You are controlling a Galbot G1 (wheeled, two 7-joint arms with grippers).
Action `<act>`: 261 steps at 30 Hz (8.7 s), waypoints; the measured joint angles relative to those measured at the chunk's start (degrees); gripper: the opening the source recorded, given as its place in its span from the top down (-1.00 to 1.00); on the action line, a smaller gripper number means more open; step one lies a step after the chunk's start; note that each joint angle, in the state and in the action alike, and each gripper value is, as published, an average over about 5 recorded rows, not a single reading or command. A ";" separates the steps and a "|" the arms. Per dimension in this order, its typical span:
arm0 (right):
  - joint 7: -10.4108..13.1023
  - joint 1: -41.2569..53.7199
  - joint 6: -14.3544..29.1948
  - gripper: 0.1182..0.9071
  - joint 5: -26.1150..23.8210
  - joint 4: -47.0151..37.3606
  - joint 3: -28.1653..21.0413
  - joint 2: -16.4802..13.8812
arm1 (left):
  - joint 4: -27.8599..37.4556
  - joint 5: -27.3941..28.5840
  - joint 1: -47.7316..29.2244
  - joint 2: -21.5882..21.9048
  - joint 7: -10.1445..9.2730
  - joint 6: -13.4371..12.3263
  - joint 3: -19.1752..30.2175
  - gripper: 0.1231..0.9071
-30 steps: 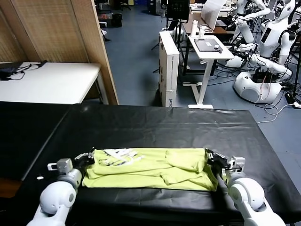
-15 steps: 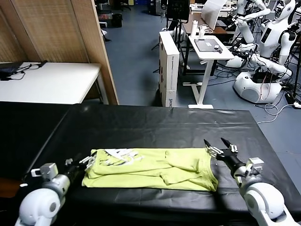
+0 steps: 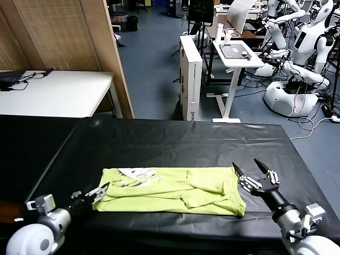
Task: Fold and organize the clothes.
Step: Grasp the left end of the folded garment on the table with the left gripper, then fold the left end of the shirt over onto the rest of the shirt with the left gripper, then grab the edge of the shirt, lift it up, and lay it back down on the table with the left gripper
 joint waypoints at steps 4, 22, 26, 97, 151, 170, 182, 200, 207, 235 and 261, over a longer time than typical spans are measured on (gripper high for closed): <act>0.02 -1.23 -0.02 -1.00 0.32 1.62 1.08 0.37 | 1.77 0.81 -0.55 -0.01 0.46 -0.97 0.57 -1.00; 0.44 -1.78 -0.48 -1.00 -0.46 3.47 0.65 1.37 | 0.91 1.21 0.69 -2.17 0.59 -1.18 1.49 -1.00; 0.45 -1.62 -0.53 -1.00 -0.77 3.47 0.39 1.39 | 0.90 1.30 0.79 -2.38 0.53 -1.15 1.50 -0.88; -0.77 -8.28 6.45 -1.00 -17.94 -1.26 -4.96 10.66 | -7.71 16.40 -4.62 -20.47 -8.08 -1.27 31.23 0.86; -1.65 2.59 -1.26 -1.00 -22.37 -7.69 -22.11 -0.73 | -13.83 25.49 0.62 -22.64 -7.99 -6.26 21.49 -1.00; -10.10 15.05 6.39 -0.67 -43.77 -12.42 -34.96 -8.47 | -14.39 28.14 3.61 -24.13 -7.67 -7.08 20.42 -1.00; -9.97 13.70 7.16 -0.09 -48.01 -13.99 -36.65 -7.17 | -15.30 28.41 4.80 -23.76 -7.60 -7.78 20.60 -1.00; -8.51 10.70 7.19 0.94 -46.47 -13.21 -34.53 -7.09 | -15.79 29.09 5.68 -24.09 -7.54 -8.14 21.58 -1.00; -9.42 8.28 6.86 0.73 -45.14 -13.29 -31.51 -8.84 | -15.95 29.44 5.89 -23.72 -7.07 -8.82 21.14 -1.00; -2.92 -3.09 9.08 -1.00 -19.13 -6.26 -12.27 -3.87 | 1.16 27.12 2.16 -24.05 -0.83 -26.18 15.50 -1.00; -2.82 -5.48 8.34 -1.00 -20.03 -2.34 -10.85 -1.21 | 3.82 23.74 1.91 -24.96 -0.62 -25.68 16.14 -0.37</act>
